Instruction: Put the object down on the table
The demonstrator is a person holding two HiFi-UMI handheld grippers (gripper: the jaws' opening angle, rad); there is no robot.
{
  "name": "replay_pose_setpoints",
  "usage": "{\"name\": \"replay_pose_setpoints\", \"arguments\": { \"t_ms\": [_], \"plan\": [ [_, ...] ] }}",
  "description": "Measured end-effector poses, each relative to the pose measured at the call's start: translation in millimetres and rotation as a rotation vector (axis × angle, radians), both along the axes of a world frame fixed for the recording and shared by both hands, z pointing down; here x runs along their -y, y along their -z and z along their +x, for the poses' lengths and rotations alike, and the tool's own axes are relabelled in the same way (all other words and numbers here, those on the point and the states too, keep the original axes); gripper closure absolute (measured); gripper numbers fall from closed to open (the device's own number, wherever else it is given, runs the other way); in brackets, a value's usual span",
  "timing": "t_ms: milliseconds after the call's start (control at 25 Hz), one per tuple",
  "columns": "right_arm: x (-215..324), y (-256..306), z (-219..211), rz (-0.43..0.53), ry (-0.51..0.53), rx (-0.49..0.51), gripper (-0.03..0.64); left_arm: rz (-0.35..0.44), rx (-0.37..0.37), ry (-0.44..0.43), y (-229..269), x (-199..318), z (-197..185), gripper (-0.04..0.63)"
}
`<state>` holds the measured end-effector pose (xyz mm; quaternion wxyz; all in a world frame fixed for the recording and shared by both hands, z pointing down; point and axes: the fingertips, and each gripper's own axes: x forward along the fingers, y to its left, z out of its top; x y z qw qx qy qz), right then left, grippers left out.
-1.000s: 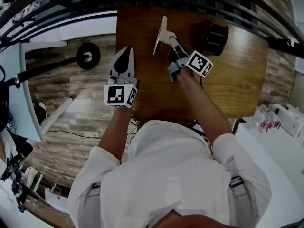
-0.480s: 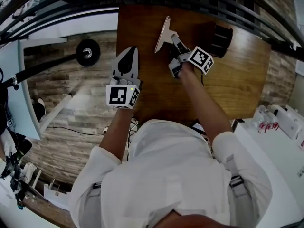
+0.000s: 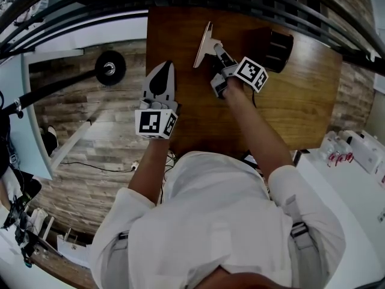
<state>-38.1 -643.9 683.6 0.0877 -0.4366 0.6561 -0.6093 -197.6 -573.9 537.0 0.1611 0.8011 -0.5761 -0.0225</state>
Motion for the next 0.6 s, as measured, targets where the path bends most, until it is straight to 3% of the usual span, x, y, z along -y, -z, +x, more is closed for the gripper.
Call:
{"name": "replay_pose_setpoints", "arguments": {
  "t_ms": [440,600],
  "plan": [
    [7,-3,6,-0.047,0.010,0.013,0.588,0.006,-0.015,0.017,9,2,-5,0.584],
    [4,-5,8,-0.057,0.005,0.009,0.522,0.024,-0.018,0.008,11,-3,-4,0.584]
  ]
}}
